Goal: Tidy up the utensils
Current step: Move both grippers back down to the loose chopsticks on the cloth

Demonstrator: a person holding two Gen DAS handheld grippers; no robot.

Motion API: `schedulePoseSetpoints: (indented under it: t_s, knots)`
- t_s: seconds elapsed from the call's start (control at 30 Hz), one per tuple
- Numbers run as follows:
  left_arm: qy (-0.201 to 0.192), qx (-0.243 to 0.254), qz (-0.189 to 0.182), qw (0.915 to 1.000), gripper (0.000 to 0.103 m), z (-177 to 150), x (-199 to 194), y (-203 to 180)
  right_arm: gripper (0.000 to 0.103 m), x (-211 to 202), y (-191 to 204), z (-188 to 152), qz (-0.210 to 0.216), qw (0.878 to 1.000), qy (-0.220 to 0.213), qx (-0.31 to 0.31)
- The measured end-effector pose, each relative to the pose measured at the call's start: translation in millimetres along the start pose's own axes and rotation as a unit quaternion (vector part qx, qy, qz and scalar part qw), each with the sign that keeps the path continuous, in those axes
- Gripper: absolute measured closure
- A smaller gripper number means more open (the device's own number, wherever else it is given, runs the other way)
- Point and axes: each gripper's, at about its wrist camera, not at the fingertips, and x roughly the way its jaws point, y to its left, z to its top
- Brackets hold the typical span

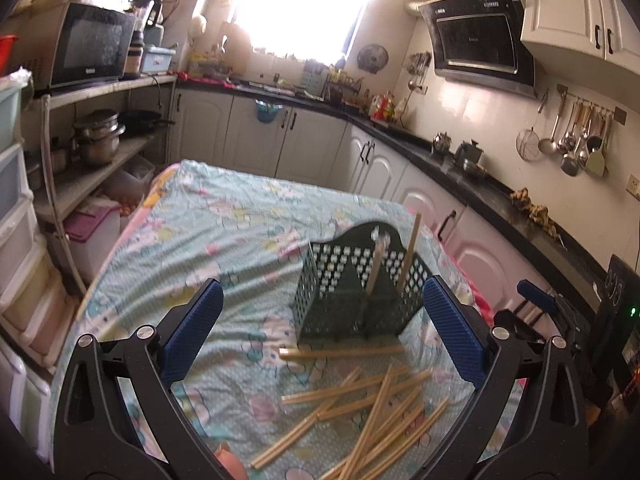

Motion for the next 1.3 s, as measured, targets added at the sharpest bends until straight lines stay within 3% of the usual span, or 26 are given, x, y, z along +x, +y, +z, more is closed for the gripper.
schedulePoseSetpoints:
  t_s: [0.6,0.9,1.03,1.3]
  knots:
    - [0.109,-0.017,-0.003,0.9939,0.011,-75.0,40.4,19.4,0.008,13.4,-3.5,-56.6,0.008,0.996,0.091,0.019]
    - [0.164,-0.060,-0.020,0.9844,0.011,-100.0,68.2,37.4,0.029,47.9,-6.0,-75.8,0.035,0.986,0.153,0.048]
    - [0.186,-0.079,-0.031,0.9788,0.021,-108.7,79.4,44.1,0.035,68.9,-7.7,-80.8,0.048,0.982,0.173,0.058]
    - [0.218,-0.114,-0.053,0.9678,0.031,-118.7,99.4,56.5,0.048,111.5,-9.5,-90.1,0.066,0.972,0.215,0.065]
